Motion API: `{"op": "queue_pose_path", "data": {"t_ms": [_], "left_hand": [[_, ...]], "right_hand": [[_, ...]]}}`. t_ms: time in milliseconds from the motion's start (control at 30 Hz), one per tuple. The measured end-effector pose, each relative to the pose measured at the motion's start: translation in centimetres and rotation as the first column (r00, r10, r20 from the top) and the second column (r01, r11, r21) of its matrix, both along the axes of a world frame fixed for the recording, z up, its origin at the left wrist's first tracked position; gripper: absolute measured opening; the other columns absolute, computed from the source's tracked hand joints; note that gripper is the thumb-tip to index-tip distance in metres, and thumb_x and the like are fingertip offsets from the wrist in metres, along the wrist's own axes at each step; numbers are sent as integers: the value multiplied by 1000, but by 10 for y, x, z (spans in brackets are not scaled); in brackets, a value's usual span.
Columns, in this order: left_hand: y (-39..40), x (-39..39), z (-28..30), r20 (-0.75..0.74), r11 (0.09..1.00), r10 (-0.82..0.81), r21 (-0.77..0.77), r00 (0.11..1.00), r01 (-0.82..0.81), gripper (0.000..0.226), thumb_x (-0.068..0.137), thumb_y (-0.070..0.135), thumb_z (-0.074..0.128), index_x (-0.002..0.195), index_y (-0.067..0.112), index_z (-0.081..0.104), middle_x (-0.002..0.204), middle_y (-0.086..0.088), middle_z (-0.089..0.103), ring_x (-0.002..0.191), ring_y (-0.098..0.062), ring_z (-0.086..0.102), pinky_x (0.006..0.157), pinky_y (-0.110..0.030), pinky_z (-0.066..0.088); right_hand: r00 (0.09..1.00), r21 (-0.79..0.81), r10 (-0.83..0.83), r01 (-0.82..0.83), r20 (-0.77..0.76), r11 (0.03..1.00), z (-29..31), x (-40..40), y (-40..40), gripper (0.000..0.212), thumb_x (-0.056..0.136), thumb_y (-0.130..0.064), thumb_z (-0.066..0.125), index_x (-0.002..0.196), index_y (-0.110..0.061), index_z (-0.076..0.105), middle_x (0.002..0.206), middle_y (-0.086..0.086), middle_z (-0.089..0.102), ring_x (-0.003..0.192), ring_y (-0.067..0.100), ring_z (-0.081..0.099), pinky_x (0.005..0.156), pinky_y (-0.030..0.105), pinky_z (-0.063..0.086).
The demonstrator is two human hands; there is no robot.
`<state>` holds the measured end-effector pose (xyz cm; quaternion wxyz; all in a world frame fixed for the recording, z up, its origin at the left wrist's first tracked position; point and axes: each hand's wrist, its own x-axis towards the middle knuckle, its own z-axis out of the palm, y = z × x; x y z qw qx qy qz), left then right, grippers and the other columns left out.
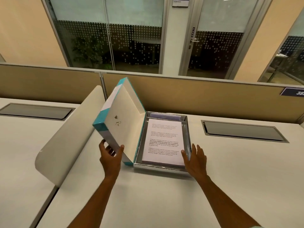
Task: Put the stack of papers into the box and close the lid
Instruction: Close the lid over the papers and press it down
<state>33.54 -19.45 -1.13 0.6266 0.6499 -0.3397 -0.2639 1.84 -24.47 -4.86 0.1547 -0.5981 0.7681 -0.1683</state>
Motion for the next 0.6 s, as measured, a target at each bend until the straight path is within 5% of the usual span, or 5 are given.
{"op": "queue_pose_path", "data": {"t_ms": [300, 467, 600], "left_hand": [[-5, -55, -6, 432, 973, -211, 6, 877, 232, 58, 77, 28, 77, 128, 19, 49, 127, -7, 62, 110, -16, 58, 92, -27, 52], [-15, -70, -19, 734, 941, -305, 135, 607, 310, 70, 71, 18, 84, 133, 10, 53, 129, -13, 61, 118, -30, 56, 99, -44, 52], [-10, -84, -34, 833, 890, -411, 277, 371, 363, 74, 68, 21, 84, 136, 18, 53, 141, -13, 53, 128, -36, 52, 104, -53, 46]], "right_hand": [[995, -38, 17, -21, -101, 999, 9, -24, 5, 78, 91, -62, 35, 153, -20, 13, 163, 8, 9, 150, 29, 10, 120, 49, 9], [996, -76, -22, 16, -84, 997, 17, -46, 4, 75, 92, -59, 35, 153, -20, 14, 163, 7, 12, 150, 29, 12, 120, 49, 12], [1000, -107, -7, 7, -4, 994, 20, -56, 5, 69, 96, -53, 36, 152, -19, 17, 162, 7, 15, 149, 28, 15, 121, 48, 16]]}}
